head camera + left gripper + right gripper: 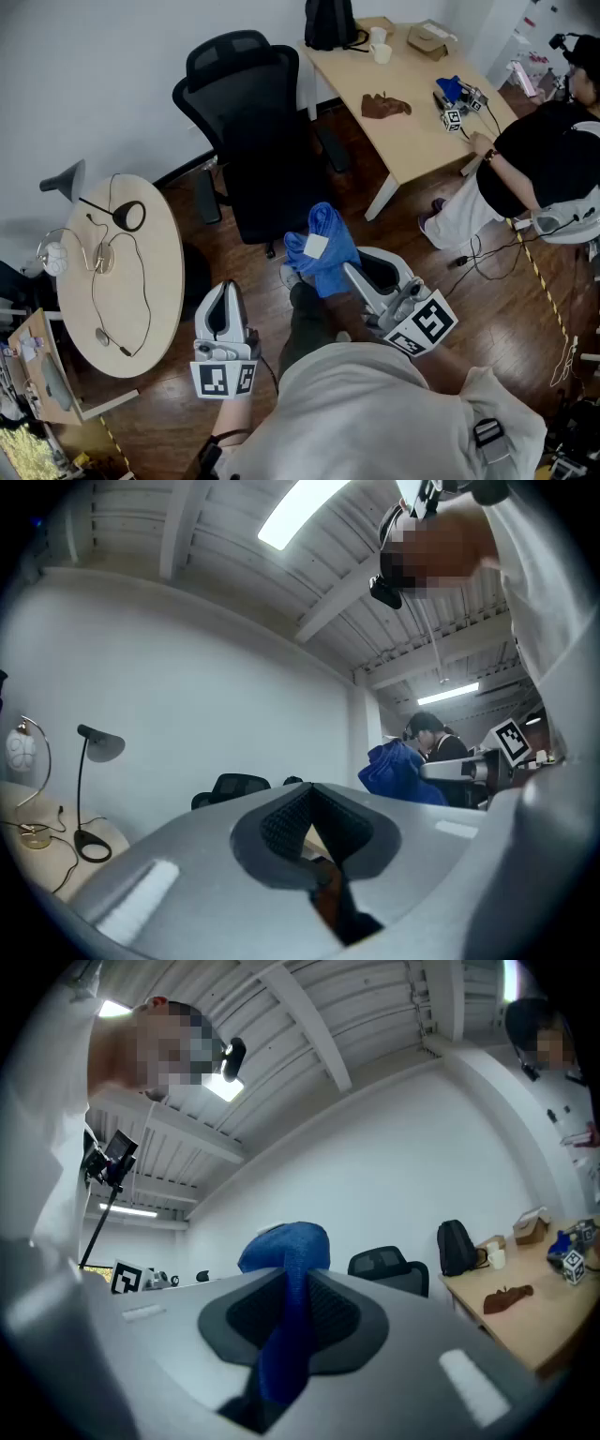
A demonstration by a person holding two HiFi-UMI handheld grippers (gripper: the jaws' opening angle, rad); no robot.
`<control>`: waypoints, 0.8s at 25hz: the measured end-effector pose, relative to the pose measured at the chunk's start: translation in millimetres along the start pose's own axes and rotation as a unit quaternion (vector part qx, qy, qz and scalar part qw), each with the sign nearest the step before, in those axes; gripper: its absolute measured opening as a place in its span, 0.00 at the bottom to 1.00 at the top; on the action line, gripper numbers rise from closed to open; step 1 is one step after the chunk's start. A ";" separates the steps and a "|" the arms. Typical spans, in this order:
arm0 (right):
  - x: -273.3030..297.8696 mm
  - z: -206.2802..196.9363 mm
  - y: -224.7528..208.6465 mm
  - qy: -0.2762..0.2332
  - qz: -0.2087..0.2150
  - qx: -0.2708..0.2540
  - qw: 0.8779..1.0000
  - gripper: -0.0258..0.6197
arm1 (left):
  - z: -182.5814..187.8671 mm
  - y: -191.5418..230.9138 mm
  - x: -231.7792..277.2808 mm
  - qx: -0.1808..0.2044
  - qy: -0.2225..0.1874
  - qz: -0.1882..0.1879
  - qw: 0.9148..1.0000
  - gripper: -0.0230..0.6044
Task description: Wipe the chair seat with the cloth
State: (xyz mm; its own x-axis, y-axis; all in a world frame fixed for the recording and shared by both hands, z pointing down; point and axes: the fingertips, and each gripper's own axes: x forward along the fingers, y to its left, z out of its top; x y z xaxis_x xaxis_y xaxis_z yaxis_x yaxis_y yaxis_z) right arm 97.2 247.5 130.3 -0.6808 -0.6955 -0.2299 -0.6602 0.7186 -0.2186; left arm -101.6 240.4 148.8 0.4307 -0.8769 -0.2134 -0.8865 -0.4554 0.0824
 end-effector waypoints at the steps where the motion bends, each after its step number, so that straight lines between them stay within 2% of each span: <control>1: 22.0 -9.4 -14.1 0.004 -0.002 0.005 1.000 0.14 | -6.8 17.8 18.0 0.001 0.002 0.000 1.000 0.12; 5: 109.9 -46.0 -77.5 0.026 -0.004 0.027 0.999 0.14 | -27.4 83.0 94.7 0.012 0.002 -0.001 1.000 0.12; 9: 189.4 -69.8 -145.0 0.069 -0.001 0.039 0.997 0.13 | -36.7 131.5 162.8 0.017 0.002 0.007 1.000 0.12; 11: 229.2 -102.1 -176.1 0.084 -0.008 0.035 0.996 0.13 | -56.3 163.1 188.7 0.027 0.006 0.001 1.000 0.12; 12: 247.3 -129.4 -191.2 0.094 -0.012 0.030 0.995 0.13 | -70.5 179.1 199.1 0.033 0.009 -0.002 0.999 0.12; 14: 277.5 -208.3 -224.8 0.130 -0.021 0.033 0.991 0.13 | -103.0 206.1 215.4 0.036 0.012 -0.004 0.999 0.12; 18: 310.5 -418.4 -295.9 0.231 -0.031 0.077 0.969 0.13 | -189.7 234.1 229.4 0.045 0.017 -0.001 0.999 0.12; 20: 303.0 -526.4 -313.0 0.285 -0.025 0.107 0.952 0.13 | -236.6 234.3 216.7 0.044 0.034 0.025 0.998 0.12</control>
State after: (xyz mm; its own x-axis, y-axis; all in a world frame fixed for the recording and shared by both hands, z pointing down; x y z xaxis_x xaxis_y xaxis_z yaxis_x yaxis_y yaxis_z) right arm -69.4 -189.7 628.3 -0.7519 -0.5737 0.3249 -0.6582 0.6259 -0.4182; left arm -175.9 -92.7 352.2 0.3935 -0.9080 -0.1437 -0.9172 -0.3984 0.0056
